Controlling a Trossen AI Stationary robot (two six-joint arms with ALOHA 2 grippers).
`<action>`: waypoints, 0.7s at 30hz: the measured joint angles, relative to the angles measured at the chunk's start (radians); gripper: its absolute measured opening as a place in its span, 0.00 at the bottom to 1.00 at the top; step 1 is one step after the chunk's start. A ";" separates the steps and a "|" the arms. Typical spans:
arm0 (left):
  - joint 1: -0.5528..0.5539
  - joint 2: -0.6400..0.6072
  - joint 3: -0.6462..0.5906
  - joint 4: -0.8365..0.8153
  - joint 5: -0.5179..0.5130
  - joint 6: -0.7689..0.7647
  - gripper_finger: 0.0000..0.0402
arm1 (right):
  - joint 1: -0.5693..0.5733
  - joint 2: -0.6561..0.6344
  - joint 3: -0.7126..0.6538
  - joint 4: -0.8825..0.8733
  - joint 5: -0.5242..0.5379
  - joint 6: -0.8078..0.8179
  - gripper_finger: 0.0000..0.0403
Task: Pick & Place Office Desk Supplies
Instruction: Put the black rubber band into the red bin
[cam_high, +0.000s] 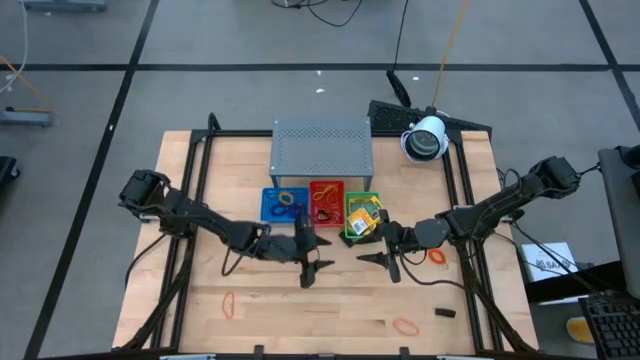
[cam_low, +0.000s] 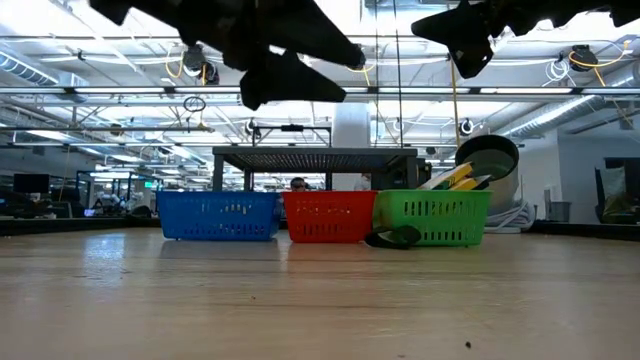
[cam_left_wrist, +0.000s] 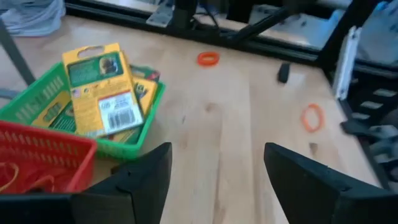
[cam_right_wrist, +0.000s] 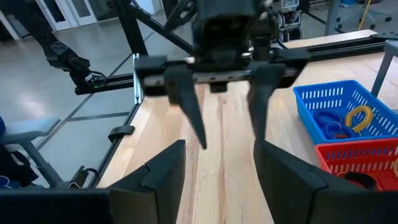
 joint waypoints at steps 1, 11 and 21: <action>-0.015 0.014 0.000 0.012 -0.029 0.000 0.64 | 0.000 0.000 0.000 -0.001 0.000 0.000 0.45; -0.049 0.260 0.000 0.239 -0.255 -0.100 0.64 | 0.000 0.000 0.000 -0.006 0.000 0.000 0.45; 0.025 0.349 0.000 0.258 -0.261 -0.189 0.64 | 0.000 0.000 0.000 -0.007 0.000 0.000 0.45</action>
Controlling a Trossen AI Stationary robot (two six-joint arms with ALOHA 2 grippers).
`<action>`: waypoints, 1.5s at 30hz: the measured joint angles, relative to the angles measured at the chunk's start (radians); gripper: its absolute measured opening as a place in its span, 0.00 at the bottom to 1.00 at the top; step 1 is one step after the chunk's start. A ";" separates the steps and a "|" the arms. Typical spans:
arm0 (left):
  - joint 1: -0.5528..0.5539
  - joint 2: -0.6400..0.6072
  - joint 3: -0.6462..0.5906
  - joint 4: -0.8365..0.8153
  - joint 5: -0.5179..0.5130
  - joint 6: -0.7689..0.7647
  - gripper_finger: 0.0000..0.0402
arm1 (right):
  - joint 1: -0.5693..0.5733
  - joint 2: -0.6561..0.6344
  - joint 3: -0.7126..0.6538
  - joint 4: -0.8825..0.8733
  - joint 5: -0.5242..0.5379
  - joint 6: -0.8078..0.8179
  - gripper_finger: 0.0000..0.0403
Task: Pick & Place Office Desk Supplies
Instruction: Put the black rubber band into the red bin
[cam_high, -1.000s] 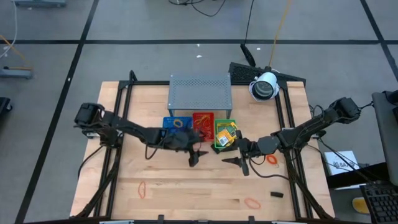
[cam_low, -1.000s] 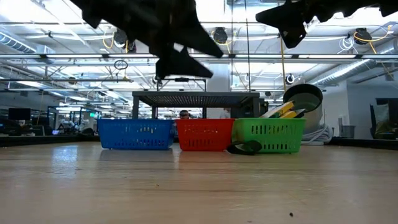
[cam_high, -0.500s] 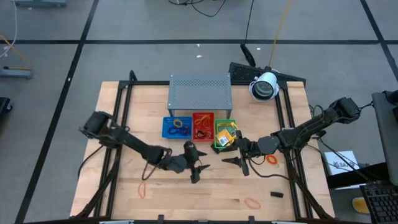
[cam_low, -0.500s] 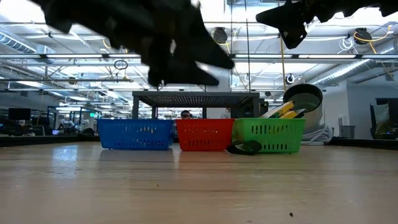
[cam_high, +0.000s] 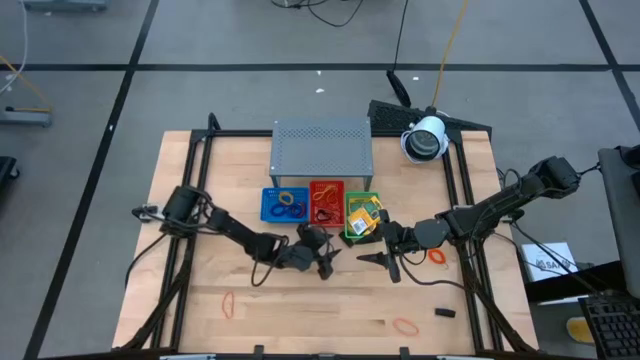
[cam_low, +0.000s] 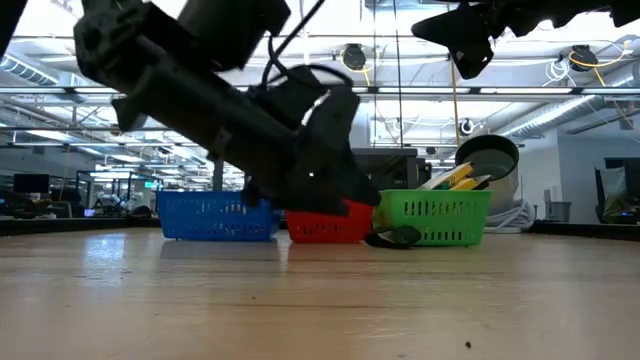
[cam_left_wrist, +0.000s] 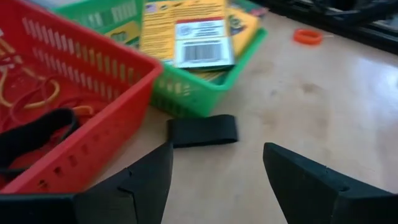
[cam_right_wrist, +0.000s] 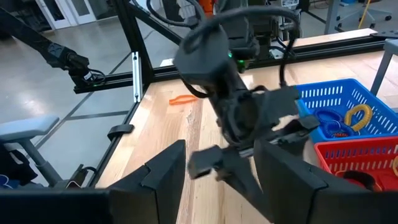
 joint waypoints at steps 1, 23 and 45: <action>0.007 0.006 0.000 0.001 0.000 -0.003 0.64 | 0.000 0.000 0.000 -0.001 0.000 0.000 0.45; 0.044 0.029 -0.001 0.023 0.172 0.006 0.64 | 0.000 0.000 0.000 0.000 0.000 0.000 0.45; 0.024 0.029 -0.001 0.044 0.116 0.073 0.64 | 0.000 0.002 0.000 -0.068 -0.060 -0.011 0.45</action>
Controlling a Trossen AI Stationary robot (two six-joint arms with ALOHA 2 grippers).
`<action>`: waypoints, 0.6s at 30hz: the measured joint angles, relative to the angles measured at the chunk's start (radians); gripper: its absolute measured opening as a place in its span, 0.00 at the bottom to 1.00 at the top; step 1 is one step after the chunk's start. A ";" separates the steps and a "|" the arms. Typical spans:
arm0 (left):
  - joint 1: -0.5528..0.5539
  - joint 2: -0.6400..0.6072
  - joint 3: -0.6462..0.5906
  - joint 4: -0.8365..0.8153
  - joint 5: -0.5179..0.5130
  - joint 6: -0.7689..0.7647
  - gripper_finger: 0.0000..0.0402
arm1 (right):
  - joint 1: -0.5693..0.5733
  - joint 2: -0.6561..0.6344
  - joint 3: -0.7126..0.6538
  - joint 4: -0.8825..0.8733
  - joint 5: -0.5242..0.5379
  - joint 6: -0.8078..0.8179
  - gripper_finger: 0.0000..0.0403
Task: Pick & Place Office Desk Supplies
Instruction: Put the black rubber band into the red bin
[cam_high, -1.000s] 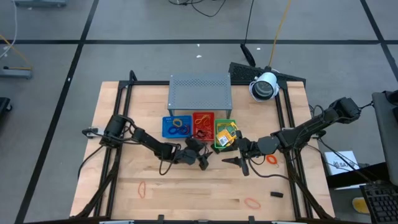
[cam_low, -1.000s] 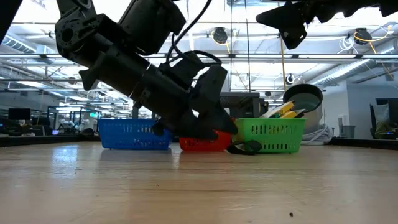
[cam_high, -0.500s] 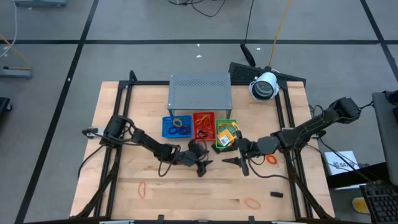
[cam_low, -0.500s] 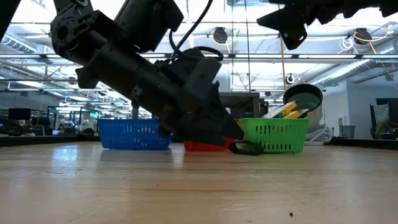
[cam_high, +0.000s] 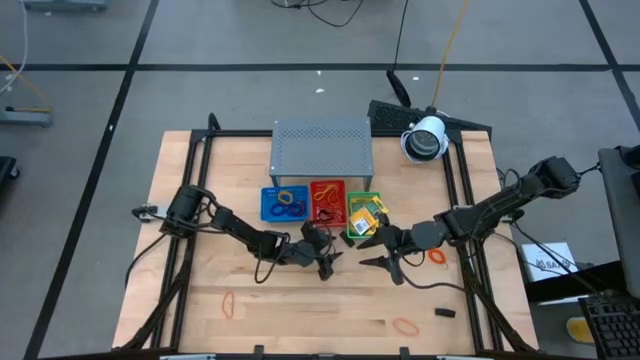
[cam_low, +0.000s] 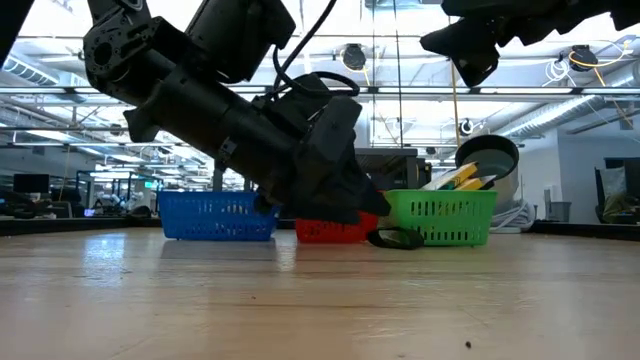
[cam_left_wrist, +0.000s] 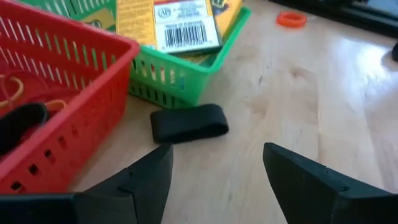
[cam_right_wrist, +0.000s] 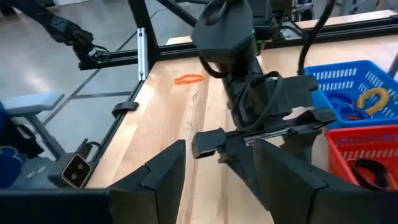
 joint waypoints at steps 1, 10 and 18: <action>0.001 0.000 0.000 0.006 0.001 -0.007 0.64 | 0.000 0.000 0.000 0.000 0.013 0.000 0.45; 0.004 0.000 0.001 0.039 0.072 -0.051 0.64 | 0.000 0.000 0.000 0.000 0.035 0.000 0.45; 0.025 0.000 0.001 0.059 0.150 -0.271 0.64 | 0.000 0.000 0.000 0.000 0.035 0.010 0.45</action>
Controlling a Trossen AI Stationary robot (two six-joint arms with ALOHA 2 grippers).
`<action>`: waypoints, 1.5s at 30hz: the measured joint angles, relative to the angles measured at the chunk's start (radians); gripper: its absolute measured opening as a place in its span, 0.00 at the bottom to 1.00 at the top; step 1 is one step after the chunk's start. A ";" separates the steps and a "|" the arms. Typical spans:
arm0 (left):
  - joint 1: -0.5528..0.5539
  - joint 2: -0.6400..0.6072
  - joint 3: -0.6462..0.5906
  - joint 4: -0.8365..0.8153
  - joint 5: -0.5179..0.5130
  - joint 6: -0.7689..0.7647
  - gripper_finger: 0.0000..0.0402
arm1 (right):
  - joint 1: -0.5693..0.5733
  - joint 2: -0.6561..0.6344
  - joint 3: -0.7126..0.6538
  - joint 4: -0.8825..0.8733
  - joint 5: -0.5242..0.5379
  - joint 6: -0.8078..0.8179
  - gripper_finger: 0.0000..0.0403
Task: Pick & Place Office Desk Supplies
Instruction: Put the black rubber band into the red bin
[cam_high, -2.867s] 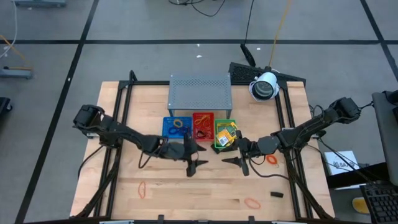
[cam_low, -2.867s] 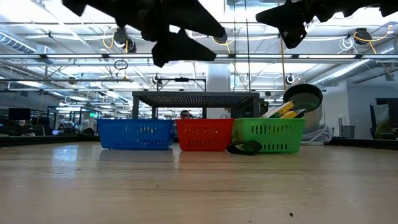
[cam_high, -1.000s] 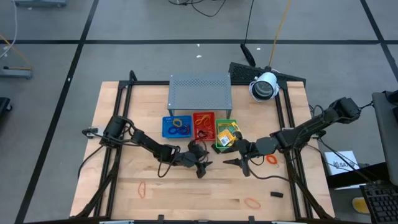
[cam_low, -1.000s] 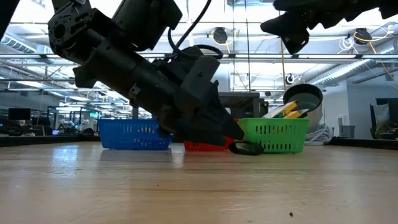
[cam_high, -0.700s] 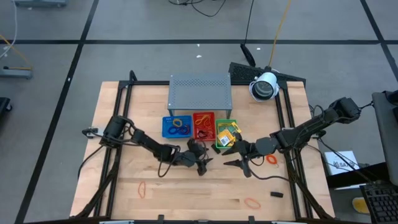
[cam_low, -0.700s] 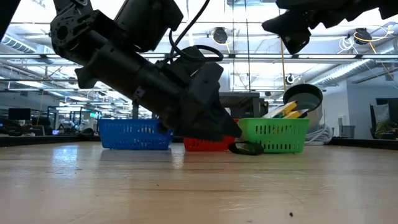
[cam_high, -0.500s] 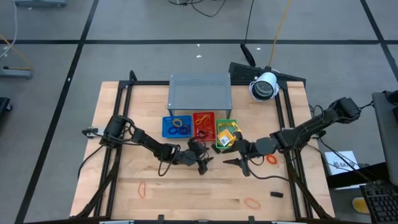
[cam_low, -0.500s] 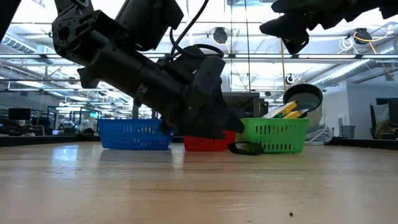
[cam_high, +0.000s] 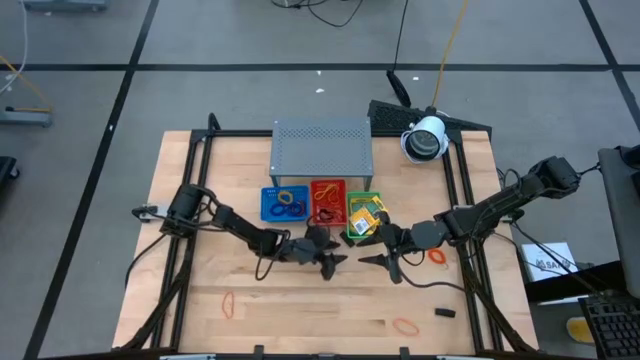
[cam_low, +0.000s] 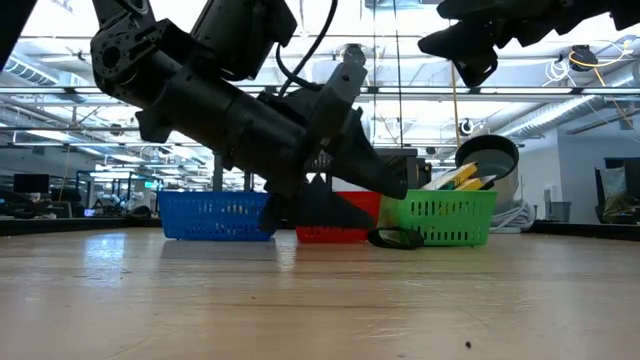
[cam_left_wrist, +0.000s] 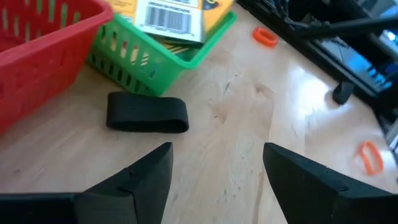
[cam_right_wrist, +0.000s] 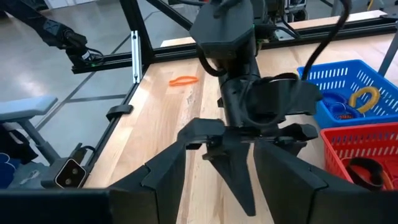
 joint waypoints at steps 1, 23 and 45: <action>0.003 0.000 0.000 0.000 0.000 -0.021 0.64 | 0.000 0.000 0.000 0.000 0.000 0.000 0.45; 0.016 0.000 0.000 -0.008 0.006 -0.024 0.64 | 0.000 0.000 0.000 0.027 0.000 -0.003 0.45; 0.013 0.045 0.050 -0.054 0.008 0.107 0.63 | 0.000 0.000 0.000 0.038 0.000 -0.015 0.45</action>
